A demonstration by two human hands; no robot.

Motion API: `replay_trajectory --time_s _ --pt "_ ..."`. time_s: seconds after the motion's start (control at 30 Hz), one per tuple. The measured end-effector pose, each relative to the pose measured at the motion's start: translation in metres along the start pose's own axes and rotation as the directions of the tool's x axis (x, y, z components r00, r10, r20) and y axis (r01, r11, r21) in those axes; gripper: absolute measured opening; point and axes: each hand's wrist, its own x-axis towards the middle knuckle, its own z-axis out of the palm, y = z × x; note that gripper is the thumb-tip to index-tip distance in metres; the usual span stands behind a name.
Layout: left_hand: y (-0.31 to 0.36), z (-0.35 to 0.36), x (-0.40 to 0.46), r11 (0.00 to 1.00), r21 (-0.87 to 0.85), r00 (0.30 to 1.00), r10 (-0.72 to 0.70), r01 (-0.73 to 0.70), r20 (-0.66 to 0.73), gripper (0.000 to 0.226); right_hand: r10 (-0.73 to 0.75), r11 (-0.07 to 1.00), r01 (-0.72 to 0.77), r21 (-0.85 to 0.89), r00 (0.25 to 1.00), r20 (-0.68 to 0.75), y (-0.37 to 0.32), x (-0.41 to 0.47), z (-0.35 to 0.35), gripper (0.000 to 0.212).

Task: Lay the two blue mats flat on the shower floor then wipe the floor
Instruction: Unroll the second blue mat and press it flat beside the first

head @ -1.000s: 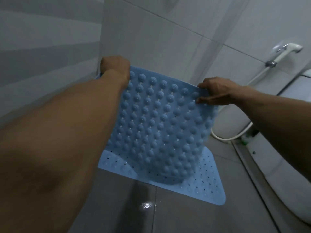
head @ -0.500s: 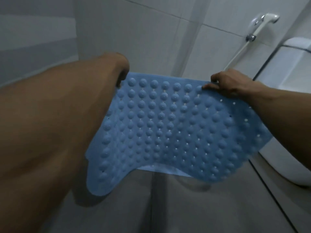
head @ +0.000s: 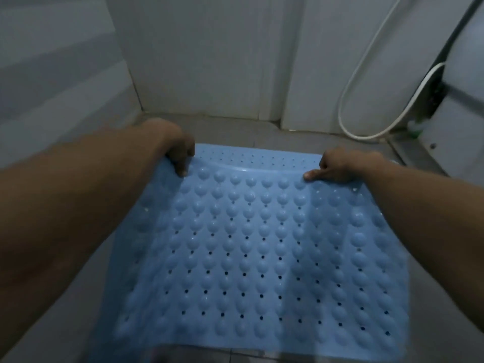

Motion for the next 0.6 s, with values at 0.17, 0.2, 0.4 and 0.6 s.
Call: replay_trajectory --time_s 0.17,0.2,0.4,0.6 --pt "0.021 0.061 0.045 0.979 0.203 0.986 0.035 -0.001 -0.161 0.045 0.036 0.993 -0.034 -0.11 0.999 0.019 0.025 0.027 0.062 0.074" --pt "0.023 0.07 0.054 0.974 0.227 0.979 0.04 0.007 -0.2 0.041 0.046 0.994 -0.041 -0.101 0.998 0.044 0.033 0.029 0.077 0.072" --pt "0.035 0.152 0.098 0.951 0.298 0.95 0.014 0.083 -0.311 0.046 0.012 0.984 -0.043 -0.172 0.984 -0.178 0.042 0.044 0.155 0.058" --pt "0.088 0.209 0.103 0.98 -0.2 0.957 -0.059 0.001 -0.284 0.069 -0.021 0.977 0.09 0.194 0.943 -0.333 -0.011 0.043 0.201 0.064"
